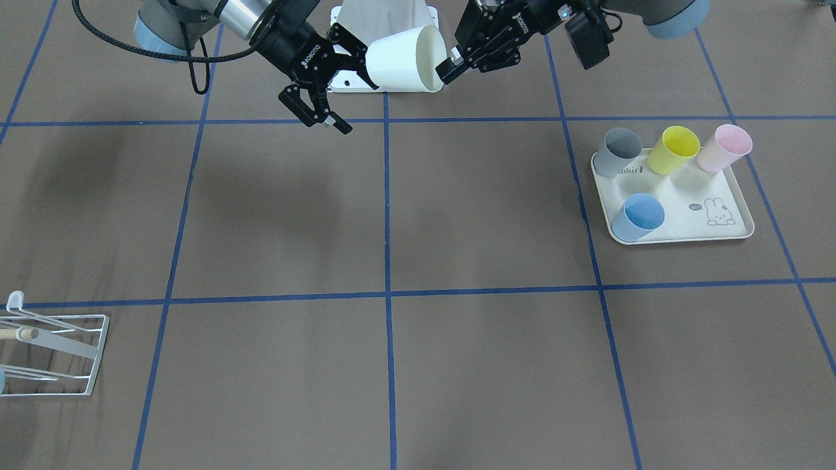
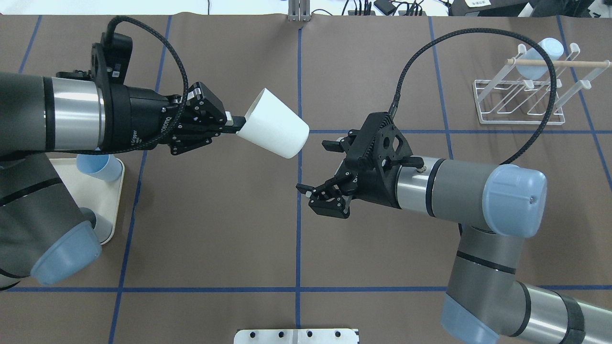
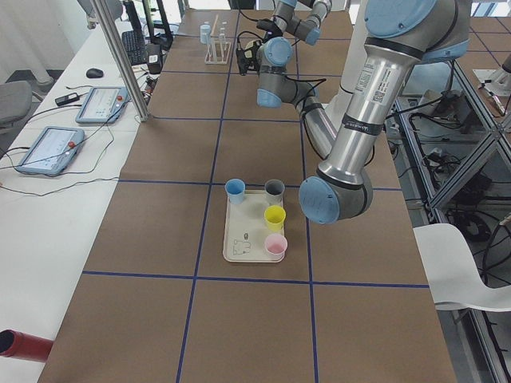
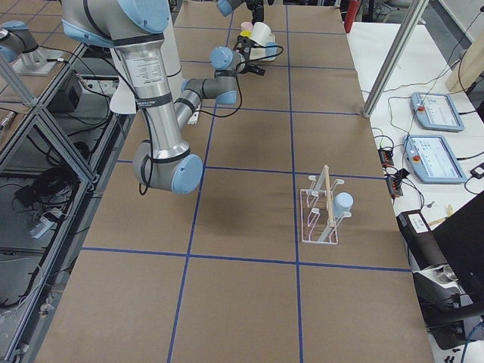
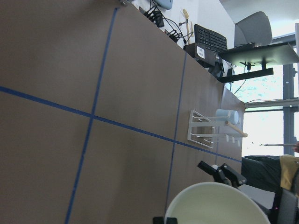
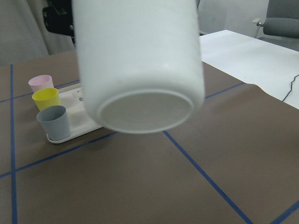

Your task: Transfer IKEA cup to right arm and place on rack

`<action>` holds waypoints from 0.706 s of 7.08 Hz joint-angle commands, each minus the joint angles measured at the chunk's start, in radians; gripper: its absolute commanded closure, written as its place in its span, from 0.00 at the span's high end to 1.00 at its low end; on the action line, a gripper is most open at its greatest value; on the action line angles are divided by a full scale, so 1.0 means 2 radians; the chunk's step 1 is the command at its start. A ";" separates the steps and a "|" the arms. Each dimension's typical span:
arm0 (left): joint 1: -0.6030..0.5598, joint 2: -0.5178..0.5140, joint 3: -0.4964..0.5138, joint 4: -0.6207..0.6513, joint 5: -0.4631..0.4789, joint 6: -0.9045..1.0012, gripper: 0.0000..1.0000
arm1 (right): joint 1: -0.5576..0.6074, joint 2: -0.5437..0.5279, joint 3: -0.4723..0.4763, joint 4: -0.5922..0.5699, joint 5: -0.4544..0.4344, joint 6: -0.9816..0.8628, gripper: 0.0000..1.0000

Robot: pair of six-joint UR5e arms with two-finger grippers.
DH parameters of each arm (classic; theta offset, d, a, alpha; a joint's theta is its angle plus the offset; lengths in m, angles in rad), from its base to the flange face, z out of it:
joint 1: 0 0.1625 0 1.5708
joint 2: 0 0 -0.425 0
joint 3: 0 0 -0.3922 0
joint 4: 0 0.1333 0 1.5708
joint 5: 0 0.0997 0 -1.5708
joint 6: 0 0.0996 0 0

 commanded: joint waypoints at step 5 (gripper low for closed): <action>0.042 0.003 0.010 0.001 0.032 0.004 0.00 | -0.012 0.005 0.004 0.017 -0.008 -0.001 0.98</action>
